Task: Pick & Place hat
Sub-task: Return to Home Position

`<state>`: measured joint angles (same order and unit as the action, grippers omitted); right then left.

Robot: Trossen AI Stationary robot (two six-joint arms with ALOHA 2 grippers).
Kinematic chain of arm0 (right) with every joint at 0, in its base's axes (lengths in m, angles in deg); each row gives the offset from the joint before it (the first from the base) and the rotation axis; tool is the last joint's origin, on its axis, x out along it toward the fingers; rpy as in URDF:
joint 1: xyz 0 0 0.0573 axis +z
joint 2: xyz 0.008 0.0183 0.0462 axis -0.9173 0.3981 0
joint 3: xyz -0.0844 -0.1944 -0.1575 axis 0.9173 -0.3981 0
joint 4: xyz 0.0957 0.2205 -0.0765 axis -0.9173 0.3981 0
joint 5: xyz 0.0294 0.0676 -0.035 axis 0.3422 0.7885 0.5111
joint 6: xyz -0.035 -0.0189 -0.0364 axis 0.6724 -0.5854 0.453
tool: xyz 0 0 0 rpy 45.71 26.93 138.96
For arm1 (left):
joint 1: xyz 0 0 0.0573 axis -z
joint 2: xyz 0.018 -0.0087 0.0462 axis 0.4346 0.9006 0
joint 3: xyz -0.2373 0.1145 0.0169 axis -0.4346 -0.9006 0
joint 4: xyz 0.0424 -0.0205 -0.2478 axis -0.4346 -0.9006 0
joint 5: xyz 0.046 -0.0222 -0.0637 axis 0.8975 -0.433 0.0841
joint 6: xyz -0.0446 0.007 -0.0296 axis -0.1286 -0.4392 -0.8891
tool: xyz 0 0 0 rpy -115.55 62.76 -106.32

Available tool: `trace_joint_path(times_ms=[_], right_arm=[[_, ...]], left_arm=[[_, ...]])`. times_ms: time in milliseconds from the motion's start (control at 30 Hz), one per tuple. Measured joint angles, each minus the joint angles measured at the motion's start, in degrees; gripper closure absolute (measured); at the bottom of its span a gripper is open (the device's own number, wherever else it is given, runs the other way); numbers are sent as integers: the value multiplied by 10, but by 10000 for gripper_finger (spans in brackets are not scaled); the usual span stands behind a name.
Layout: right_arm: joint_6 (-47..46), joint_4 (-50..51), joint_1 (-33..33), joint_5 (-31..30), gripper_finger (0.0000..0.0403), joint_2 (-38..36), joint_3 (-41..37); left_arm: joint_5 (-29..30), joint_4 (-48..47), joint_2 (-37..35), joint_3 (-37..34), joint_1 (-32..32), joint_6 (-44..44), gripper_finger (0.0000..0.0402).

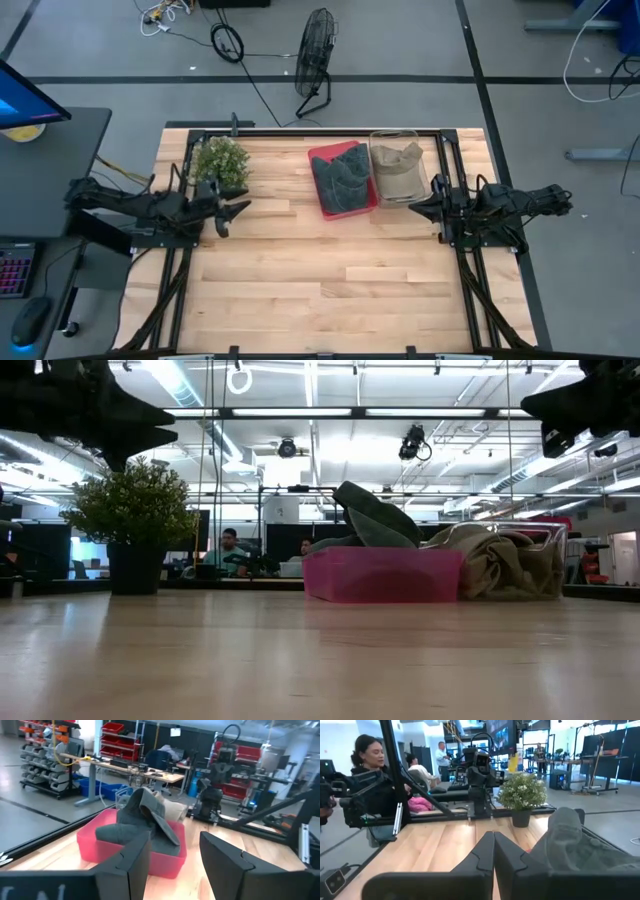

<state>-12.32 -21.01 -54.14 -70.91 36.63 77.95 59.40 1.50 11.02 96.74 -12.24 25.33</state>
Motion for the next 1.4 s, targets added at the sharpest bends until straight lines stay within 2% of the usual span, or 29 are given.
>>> trace_joint_path(times_ms=[267,533,867,1067,1267,1400], right_arm=[[-2,-4,0,3,394,0,-12],[-5,-70,0,3,394,0,-65],[-21,-98,0,7,394,0,-90],[-3,-93,0,7,394,0,-90],[5,-93,0,7,394,0,-90],[5,-93,0,7,394,0,-90]], left_arm=[[-24,11,-32,-33,-2,11,225],[-24,65,-32,-69,-2,15,225],[-60,56,-31,-69,-2,40,225],[-111,36,-31,-69,-2,42,225],[-113,-1,-31,-69,-2,57,225],[-113,-1,-31,-69,-2,98,225]])
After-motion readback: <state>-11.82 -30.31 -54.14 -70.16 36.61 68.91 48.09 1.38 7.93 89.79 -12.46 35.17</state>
